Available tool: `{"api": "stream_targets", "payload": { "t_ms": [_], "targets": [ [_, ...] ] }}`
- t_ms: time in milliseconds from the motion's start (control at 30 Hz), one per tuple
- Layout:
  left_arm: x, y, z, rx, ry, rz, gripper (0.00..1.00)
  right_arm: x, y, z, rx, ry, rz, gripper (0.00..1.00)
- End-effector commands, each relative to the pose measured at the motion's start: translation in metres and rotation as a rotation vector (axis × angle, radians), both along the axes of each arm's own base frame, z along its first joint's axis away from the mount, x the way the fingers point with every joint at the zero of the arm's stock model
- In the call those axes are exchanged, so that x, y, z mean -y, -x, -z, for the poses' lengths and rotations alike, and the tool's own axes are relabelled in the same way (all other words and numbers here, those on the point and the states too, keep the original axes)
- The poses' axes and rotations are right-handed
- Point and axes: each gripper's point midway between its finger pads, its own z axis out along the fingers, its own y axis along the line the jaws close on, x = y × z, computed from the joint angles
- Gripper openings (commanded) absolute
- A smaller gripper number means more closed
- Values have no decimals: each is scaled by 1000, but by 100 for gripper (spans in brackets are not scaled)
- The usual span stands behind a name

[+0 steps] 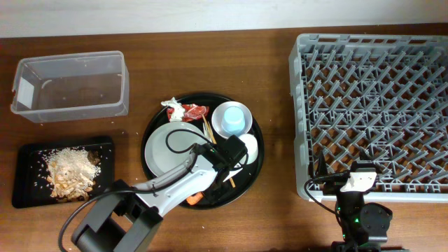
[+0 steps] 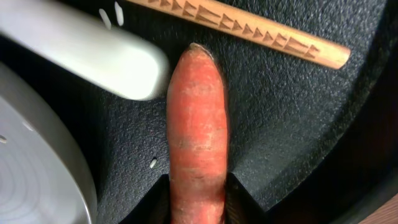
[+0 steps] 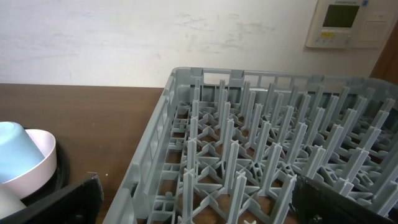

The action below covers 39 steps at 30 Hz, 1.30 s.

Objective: Sort waste into correct bins and load items into the dishwasher rack
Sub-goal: 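Reach the left gripper to the carrot on the round tray and grasp it, then carry the carrot left and release it onto the black tray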

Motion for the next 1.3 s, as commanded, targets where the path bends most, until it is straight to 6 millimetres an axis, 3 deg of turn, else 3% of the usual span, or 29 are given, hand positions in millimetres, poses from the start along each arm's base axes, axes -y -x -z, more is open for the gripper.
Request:
{"api": "stream_targets", "payload": {
  "t_ms": [0, 133, 333, 400, 467, 533, 667, 700, 767, 800, 833, 1033, 1167, 1267],
  "targets": [
    [-2, 2, 2, -7, -16, 3, 22, 3, 0, 2, -2, 7, 11, 99],
    [7, -6, -18, -4, -2, -4, 22, 3, 0, 2, -2, 7, 12, 99],
    [31, -19, -71, -2, 73, -27, 13, 3, 0, 2, -2, 7, 11, 99],
    [26, -29, -89, 26, 99, -65, 13, 3, 0, 2, -3, 7, 11, 99],
    [5, -55, -112, 81, 142, -171, 13, 3, 0, 2, -2, 7, 11, 99],
    [-26, -80, -125, 130, 172, -327, 14, 3, 0, 2, -2, 7, 11, 99],
    [-150, -142, -134, 275, 232, -885, 14, 3, 0, 2, -2, 7, 12, 99],
    [-172, -149, -135, 305, 246, -986, 14, 3, 0, 2, -2, 7, 11, 99],
    [-243, -160, -141, 379, 324, -1297, 15, 3, 0, 2, -2, 7, 11, 99],
    [-277, -156, -141, 406, 332, -1445, 23, 3, 0, 2, -2, 7, 11, 99],
    [-297, -151, -138, 412, 335, -1556, 23, 3, 0, 2, -2, 7, 11, 99],
    [-371, -117, -99, 319, 375, -1931, 22, 3, 0, 2, -2, 7, 11, 99],
    [-399, -97, -71, 254, 342, -2118, 23, 3, 0, 2, -2, 7, 11, 99],
    [-409, -85, -48, 183, 321, -2207, 24, 3, 0, 2, -2, 7, 11, 98]
  ]
}}
